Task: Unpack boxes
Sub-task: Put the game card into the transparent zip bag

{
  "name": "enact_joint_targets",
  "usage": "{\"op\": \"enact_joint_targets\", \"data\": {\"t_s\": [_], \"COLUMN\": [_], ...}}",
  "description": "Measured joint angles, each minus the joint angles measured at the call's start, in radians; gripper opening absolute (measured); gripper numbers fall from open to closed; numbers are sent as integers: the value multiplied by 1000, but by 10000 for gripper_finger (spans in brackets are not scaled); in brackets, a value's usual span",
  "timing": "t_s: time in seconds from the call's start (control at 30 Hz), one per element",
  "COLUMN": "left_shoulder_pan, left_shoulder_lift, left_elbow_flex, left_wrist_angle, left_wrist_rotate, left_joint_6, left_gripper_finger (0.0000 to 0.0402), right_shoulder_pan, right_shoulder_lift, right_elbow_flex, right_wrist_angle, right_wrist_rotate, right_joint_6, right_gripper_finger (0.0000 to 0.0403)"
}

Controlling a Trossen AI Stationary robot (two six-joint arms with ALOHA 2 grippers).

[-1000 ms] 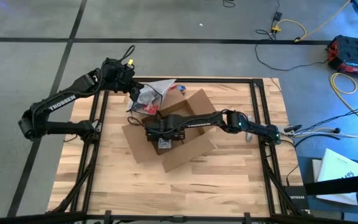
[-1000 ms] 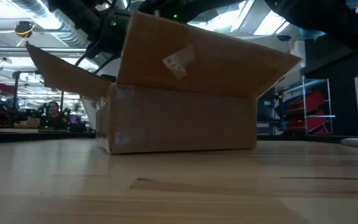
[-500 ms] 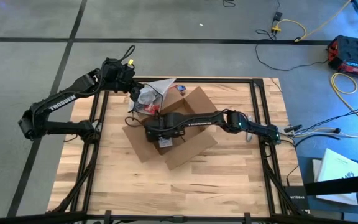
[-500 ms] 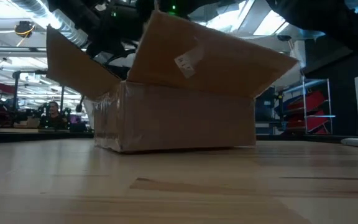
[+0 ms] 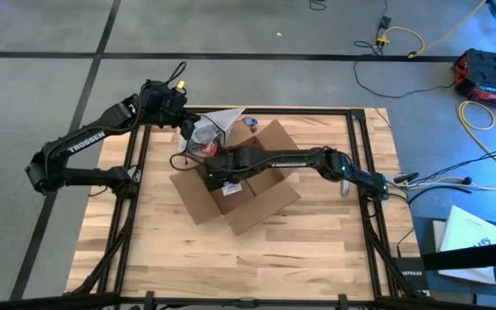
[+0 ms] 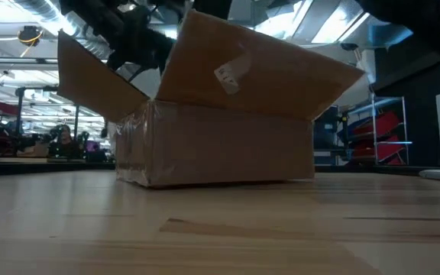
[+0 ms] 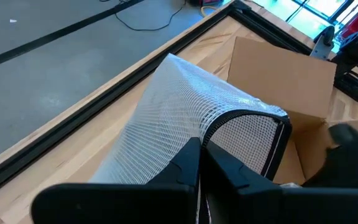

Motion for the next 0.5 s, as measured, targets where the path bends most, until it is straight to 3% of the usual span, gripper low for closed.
{"op": "enact_joint_targets", "data": {"t_s": [0.23,0.5], "left_shoulder_pan": [0,0], "left_shoulder_lift": [0,0], "left_elbow_flex": [0,0], "left_wrist_angle": [-2,-14], "left_wrist_rotate": [0,0], "left_joint_6": [-15,-84], "left_gripper_finger": [0,0], "right_shoulder_pan": [-3,-38], "right_shoulder_lift": [-76,-87], "right_elbow_flex": [1,1], "right_wrist_angle": [44,271], "right_wrist_rotate": [84,164], "right_joint_6": [-29,-32], "right_gripper_finger": [279,279]}}
